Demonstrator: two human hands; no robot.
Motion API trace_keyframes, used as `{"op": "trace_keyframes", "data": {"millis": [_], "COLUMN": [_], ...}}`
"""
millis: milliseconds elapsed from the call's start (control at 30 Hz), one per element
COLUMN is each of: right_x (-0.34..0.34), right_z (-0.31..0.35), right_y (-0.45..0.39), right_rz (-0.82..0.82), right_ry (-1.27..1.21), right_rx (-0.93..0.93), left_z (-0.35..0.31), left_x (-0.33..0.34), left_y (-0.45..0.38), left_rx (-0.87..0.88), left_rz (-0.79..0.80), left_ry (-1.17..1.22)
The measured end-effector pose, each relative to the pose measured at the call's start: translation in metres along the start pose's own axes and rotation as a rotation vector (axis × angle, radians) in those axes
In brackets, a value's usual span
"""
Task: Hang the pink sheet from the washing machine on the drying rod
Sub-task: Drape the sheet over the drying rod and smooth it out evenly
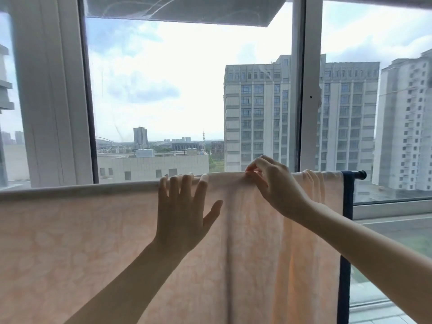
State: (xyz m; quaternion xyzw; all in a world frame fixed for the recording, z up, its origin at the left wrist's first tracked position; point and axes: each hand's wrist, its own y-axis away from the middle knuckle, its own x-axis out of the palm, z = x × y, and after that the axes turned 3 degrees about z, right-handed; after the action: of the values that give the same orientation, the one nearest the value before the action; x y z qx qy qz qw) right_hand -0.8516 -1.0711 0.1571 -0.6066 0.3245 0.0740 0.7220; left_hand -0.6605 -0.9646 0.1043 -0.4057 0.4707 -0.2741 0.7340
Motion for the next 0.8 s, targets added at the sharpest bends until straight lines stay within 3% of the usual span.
{"op": "trace_keyframes", "data": {"millis": [300, 500, 567, 700, 800], "right_x": [-0.019, -0.027, -0.029, -0.036, -0.032], "right_z": [-0.021, -0.031, -0.037, -0.051, -0.050], "right_y": [0.013, -0.001, -0.013, -0.036, -0.041], "right_rz": [-0.004, 0.043, 0.119, 0.515, 0.506], "right_ry": [0.077, 0.033, 0.044, -0.135, -0.187], "right_rx": [0.117, 0.093, 0.151, 0.358, 0.383], "left_z": [-0.049, -0.053, -0.051, -0.044, -0.040], "left_x": [0.012, 0.012, 0.013, 0.012, 0.012], "left_y": [-0.019, -0.021, -0.021, -0.019, -0.018], "left_rx": [0.058, 0.022, 0.014, 0.027, 0.025], "left_rz": [0.015, 0.005, 0.025, 0.012, -0.007], "left_ry": [0.048, 0.026, 0.018, 0.000, -0.024]}}
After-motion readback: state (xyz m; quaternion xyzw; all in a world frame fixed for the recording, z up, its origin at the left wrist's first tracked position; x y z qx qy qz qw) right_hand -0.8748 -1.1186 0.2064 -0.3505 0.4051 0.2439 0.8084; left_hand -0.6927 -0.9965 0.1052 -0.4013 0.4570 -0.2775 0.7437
